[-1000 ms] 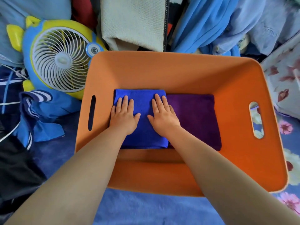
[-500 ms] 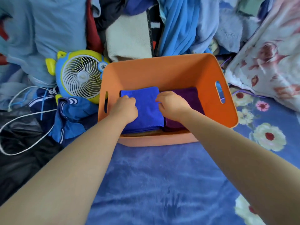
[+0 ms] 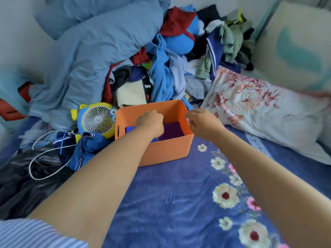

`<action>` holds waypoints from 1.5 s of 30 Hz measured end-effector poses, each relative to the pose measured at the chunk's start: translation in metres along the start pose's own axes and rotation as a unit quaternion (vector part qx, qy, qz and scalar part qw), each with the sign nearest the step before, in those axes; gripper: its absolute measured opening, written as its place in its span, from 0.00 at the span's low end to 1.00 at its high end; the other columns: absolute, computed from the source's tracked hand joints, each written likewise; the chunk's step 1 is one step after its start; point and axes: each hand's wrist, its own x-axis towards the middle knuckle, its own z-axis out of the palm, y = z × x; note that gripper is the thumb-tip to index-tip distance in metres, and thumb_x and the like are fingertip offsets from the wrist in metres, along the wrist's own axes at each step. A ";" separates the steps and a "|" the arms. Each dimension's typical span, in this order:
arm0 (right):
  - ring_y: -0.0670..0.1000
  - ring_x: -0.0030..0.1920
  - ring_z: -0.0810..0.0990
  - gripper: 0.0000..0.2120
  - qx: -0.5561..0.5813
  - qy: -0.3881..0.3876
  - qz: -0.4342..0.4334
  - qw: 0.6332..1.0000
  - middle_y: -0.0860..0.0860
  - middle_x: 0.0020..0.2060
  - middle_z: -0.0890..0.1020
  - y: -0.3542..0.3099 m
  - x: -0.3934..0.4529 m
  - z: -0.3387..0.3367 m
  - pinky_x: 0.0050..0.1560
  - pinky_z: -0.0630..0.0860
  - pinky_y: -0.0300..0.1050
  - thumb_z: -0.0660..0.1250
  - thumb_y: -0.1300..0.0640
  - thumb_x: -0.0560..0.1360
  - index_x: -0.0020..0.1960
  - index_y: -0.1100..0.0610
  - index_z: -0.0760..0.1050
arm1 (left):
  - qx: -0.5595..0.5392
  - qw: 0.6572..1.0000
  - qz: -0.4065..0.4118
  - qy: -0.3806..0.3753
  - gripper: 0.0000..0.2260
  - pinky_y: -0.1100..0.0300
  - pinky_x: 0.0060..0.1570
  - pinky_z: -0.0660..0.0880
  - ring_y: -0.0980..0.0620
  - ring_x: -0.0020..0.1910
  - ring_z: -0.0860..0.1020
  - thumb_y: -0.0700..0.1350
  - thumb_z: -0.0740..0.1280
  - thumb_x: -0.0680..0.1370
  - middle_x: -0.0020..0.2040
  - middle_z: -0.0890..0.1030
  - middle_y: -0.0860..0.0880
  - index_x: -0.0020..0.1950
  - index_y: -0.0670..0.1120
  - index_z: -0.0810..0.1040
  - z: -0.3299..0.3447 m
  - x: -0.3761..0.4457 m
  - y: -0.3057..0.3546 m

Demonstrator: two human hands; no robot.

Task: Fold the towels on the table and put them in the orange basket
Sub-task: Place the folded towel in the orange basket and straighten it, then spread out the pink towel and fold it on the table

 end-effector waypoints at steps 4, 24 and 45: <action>0.57 0.63 0.70 0.18 -0.050 0.057 0.082 0.994 0.56 0.62 0.75 -0.011 -0.092 -0.077 0.59 0.70 0.50 0.55 0.65 0.75 0.63 0.59 0.72 | 0.028 0.995 0.080 0.050 0.15 0.50 0.60 0.69 0.42 0.65 0.68 0.41 0.57 0.78 0.65 0.70 0.43 0.63 0.45 0.73 -0.051 -0.063 0.044; 0.58 0.62 0.71 0.15 -0.128 0.194 0.597 0.768 0.57 0.61 0.74 0.015 -0.701 -0.249 0.63 0.69 0.51 0.59 0.62 0.75 0.60 0.58 0.75 | 0.040 0.816 0.570 0.087 0.15 0.52 0.57 0.69 0.43 0.63 0.69 0.42 0.58 0.77 0.61 0.71 0.42 0.62 0.42 0.72 -0.090 -0.413 0.533; 0.58 0.63 0.71 0.16 -0.033 0.223 0.842 0.490 0.59 0.62 0.75 0.053 -1.205 -0.217 0.63 0.68 0.47 0.57 0.66 0.75 0.60 0.61 0.74 | 0.074 0.601 0.796 -0.008 0.13 0.52 0.49 0.70 0.42 0.61 0.69 0.40 0.58 0.77 0.58 0.73 0.42 0.59 0.42 0.75 0.051 -0.737 0.923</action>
